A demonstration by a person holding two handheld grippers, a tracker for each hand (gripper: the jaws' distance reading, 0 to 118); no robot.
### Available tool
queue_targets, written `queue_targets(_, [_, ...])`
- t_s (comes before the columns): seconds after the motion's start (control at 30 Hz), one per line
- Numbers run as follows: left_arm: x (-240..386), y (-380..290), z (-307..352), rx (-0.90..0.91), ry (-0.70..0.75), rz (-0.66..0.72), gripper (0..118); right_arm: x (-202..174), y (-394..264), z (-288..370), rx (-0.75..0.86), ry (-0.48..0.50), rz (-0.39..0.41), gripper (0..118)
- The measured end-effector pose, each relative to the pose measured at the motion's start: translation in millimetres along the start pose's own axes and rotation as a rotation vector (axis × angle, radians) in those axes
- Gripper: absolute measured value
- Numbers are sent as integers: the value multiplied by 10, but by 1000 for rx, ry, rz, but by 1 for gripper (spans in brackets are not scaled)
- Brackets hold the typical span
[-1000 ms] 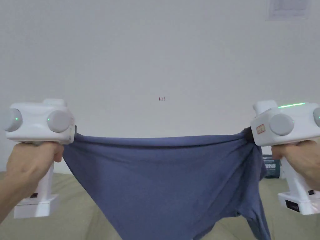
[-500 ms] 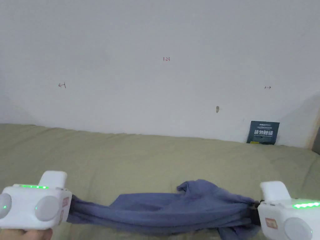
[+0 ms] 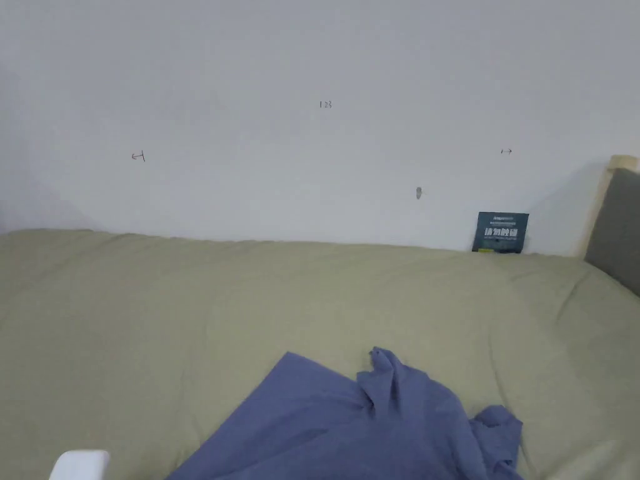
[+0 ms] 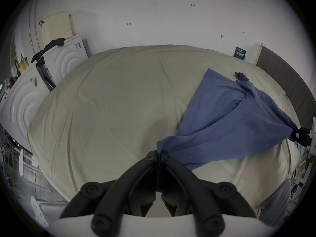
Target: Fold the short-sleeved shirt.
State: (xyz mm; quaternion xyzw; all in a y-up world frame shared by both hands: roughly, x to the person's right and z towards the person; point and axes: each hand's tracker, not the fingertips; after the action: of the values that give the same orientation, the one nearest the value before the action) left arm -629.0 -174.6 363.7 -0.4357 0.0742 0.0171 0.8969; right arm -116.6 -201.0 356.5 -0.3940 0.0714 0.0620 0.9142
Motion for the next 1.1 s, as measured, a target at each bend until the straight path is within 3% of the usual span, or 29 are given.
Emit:
queue_targets(0.27, [-136,-471,73,-19,-35,55,0,-131,-467,145,-20,-21,-72,5])
queue_targets(0.3, [-146,-478,59,-21,-40,54,2,-139,-455,154,-14,-19,-95,9])
queue_targets(0.33, [-122,-511,71,-13,-45,55,11,-160,-440,168,-18,-31,-109,26])
queue_targets(0.37, [-134,-526,82,13,-42,61,41,-177,-430,191,-22,-68,-113,64])
queue_targets(0.4, [-160,-532,84,27,-45,68,107,-232,-412,299,-22,-62,-110,113])
queue_targets(0.43, [-182,-538,64,15,-46,71,118,-223,-429,332,-22,-52,-114,118])
queue_targets(0.47, [-224,-460,177,50,-38,126,114,-238,-461,417,68,-73,-136,118])
queue_targets(0.57, [-276,-327,355,63,-42,84,115,-128,-443,505,75,-95,-161,118])
queue_targets(0.67, [77,-628,627,114,-46,54,111,-170,-469,689,118,-75,-201,116])
queue_targets(0.7, [120,-659,710,136,-55,51,93,-183,-479,733,131,-66,-211,92])
queue_targets(0.73, [52,-654,706,142,-80,41,55,-205,-490,780,140,-62,-213,43])
queue_targets(0.77, [82,-687,766,148,-96,31,0,-237,-511,823,167,-70,-205,0])
queue_targets(0.83, [154,-772,820,201,-80,52,0,-379,-535,896,201,-123,-163,0])
queue_targets(0.9, [204,-796,894,176,-87,29,0,-484,-578,938,168,-91,-153,0])
queue_targets(0.97, [193,-856,926,167,-114,45,0,-671,-600,1050,188,-103,-91,0])
queue_targets(1.1, [-16,-1007,953,174,-65,53,0,-779,-638,1076,201,-83,-82,0])
